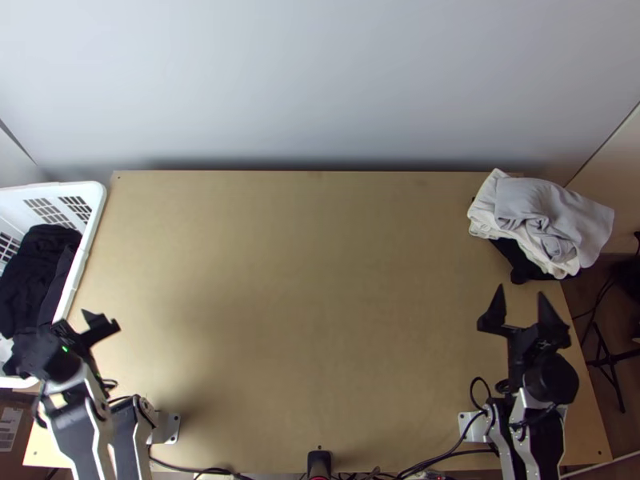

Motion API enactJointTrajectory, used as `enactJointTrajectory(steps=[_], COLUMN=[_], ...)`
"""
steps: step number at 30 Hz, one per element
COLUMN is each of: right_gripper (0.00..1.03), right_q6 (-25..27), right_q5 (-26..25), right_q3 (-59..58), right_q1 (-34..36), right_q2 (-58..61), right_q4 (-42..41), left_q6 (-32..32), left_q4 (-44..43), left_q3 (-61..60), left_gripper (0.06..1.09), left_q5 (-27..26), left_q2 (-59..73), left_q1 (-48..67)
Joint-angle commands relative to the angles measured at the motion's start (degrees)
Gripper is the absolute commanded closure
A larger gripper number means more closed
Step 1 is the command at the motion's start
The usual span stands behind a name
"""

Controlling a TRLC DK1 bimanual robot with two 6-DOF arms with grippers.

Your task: Fold the t-shirt

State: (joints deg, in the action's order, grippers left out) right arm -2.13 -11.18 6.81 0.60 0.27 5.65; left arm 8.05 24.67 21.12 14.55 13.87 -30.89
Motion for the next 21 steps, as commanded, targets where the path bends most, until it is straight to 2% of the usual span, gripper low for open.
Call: enactJointTrajectory(steps=[1,6,10,12,15,17,21], right_gripper=[0.05,0.05,0.05,0.05,0.04,0.05,0.04], right_q6=[5.56,5.47,-0.68,-2.53,-4.55,-4.64,-7.01], right_q5=[-2.27,-2.18,-2.27,-2.71,-2.62,-2.62,-2.79], right_q3=[4.18,14.99,25.89,33.18,43.64,46.72,50.32], right_q1=[-0.25,-1.48,-3.33,-3.24,-3.41,-3.33,-6.93], right_q2=[5.35,14.93,22.84,28.64,38.57,40.07,40.86], right_q4=[-7.50,2.00,12.02,19.93,34.08,36.45,37.24], left_q6=[-4.01,-14.73,-20.62,-20.10,-15.61,-11.83,-9.99], left_q4=[1.79,8.64,9.88,10.58,14.53,17.26,19.19], left_q3=[13.77,30.99,39.70,42.51,47.25,50.42,55.60], left_gripper=[0.10,0.10,0.10,0.11,0.11,0.11,0.11], left_q5=[0.92,0.66,0.40,0.48,0.48,0.48,0.48], left_q2=[20.32,34.12,36.41,38.69,45.28,50.56,60.05], left_q1=[2.51,3.21,3.30,3.82,2.59,-0.22,-3.82])
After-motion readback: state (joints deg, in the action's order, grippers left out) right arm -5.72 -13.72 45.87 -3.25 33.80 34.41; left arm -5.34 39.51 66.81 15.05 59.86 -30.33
